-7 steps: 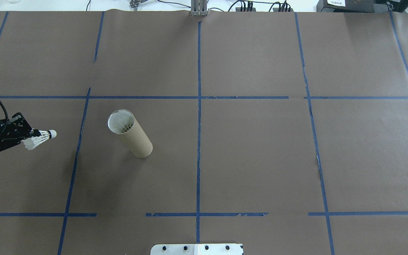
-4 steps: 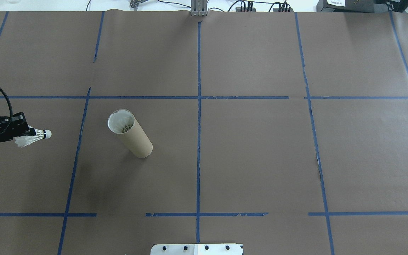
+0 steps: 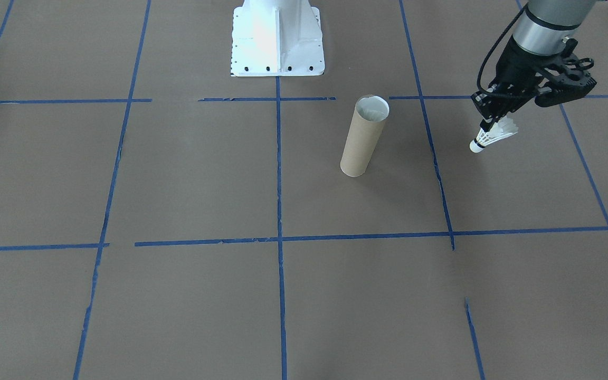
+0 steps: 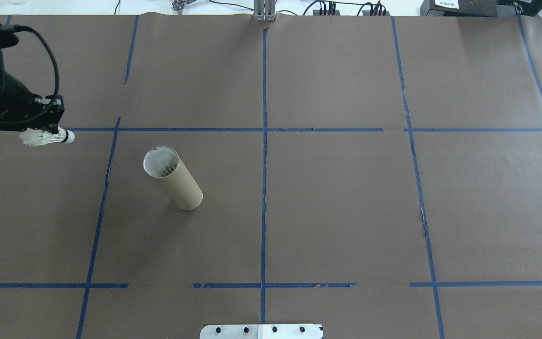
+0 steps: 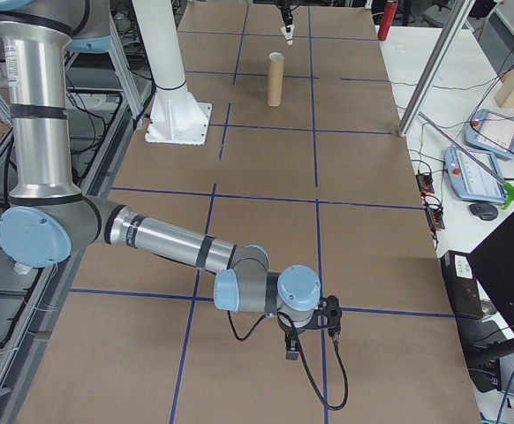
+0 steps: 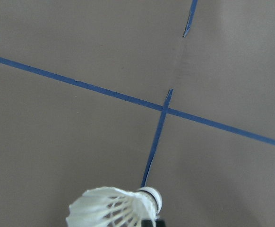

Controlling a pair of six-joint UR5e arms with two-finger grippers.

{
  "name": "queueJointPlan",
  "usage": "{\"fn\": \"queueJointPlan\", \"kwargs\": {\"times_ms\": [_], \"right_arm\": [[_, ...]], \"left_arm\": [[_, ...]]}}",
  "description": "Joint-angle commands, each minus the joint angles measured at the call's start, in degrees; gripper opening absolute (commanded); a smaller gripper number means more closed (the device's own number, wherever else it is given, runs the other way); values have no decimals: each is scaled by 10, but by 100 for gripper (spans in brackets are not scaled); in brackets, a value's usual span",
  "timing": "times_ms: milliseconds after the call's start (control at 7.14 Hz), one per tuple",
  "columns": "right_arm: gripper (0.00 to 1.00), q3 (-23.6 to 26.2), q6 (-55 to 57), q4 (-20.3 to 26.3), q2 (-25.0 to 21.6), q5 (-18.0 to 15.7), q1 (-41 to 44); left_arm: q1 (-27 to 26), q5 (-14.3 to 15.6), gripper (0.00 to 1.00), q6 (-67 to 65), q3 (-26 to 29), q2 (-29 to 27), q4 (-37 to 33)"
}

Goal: Collect badminton balls into bucket

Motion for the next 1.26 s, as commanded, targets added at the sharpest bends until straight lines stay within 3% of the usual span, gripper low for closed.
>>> {"fn": "queueJointPlan", "kwargs": {"times_ms": [0, 140, 420, 840, 1120], "right_arm": [[100, -1, 0, 0, 0, 0, 0], [100, -1, 0, 0, 0, 0, 0], [100, 0, 0, 0, 0, 0, 0], [100, 0, 0, 0, 0, 0, 0], [100, -1, 0, 0, 0, 0, 0]], "left_arm": [[8, 2, 0, 31, -4, -165, 245], [25, 6, 0, 28, -4, -212, 305], [74, 55, 0, -46, 3, -267, 351], [122, 93, 0, -104, 101, -343, 364], [133, 100, 0, -106, 157, -379, 364]]}}
